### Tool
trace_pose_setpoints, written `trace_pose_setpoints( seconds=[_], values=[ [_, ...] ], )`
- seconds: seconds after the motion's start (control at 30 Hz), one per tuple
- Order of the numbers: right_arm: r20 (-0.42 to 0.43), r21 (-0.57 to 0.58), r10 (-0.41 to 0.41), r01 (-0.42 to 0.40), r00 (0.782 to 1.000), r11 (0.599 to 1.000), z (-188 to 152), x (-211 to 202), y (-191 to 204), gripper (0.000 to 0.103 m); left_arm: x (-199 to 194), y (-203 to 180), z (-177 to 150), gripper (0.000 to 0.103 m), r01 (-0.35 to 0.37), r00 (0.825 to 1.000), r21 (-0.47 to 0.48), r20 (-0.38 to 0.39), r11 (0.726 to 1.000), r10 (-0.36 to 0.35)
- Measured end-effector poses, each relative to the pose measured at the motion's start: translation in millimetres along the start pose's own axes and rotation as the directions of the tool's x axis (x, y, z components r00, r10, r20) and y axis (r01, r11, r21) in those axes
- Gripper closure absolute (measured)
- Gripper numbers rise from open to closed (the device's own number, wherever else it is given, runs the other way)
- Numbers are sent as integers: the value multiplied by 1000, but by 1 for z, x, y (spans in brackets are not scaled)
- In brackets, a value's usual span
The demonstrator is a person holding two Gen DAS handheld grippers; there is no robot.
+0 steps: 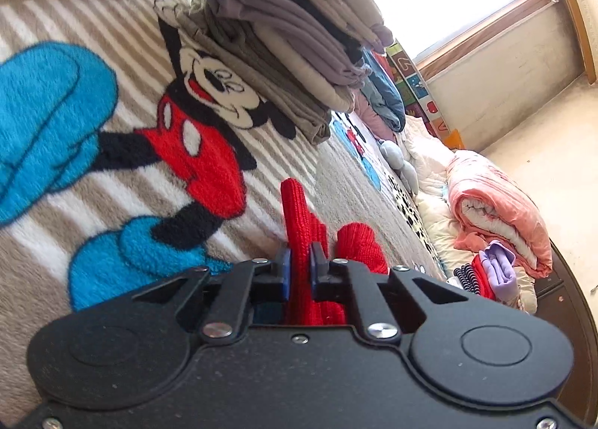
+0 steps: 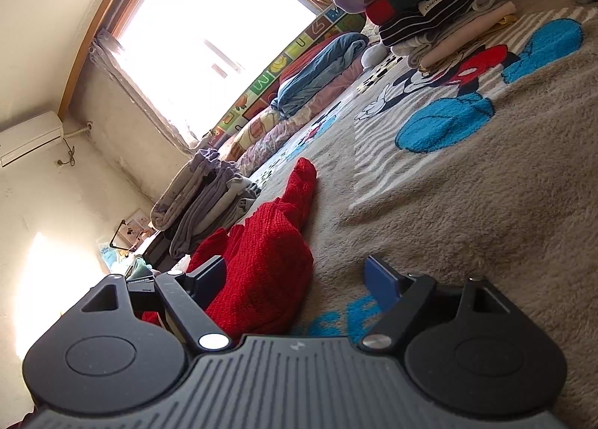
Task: Fold clothes
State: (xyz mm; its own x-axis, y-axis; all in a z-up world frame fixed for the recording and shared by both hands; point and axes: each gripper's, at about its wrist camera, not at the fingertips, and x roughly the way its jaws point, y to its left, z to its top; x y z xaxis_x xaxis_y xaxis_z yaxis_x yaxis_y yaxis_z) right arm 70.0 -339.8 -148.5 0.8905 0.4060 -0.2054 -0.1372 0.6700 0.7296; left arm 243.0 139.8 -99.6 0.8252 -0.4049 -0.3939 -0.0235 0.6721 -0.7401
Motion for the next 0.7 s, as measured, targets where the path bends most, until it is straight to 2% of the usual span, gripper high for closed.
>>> trace_pose_setpoints(
  seconds=[0.23,0.43,0.53,0.7],
  values=[
    [2,1,7,-7,1000,1000,-1,-1,0,22,-57,-5,13,96,-4,987,74,162,997,-8],
    [2,3,10,-10,1000,1000,-1,-2,0,22,-93,-4,15,96,-45,973,101,228,994,21],
    [2,2,10,-10,1000,1000,-1,-1,0,22,-113,1,15,96,-55,963,92,270,994,28],
    [1,1,9,-9,1000,1000,-1,-2,0,22,-146,23,14,96,-84,934,8,348,996,76]
  ],
)
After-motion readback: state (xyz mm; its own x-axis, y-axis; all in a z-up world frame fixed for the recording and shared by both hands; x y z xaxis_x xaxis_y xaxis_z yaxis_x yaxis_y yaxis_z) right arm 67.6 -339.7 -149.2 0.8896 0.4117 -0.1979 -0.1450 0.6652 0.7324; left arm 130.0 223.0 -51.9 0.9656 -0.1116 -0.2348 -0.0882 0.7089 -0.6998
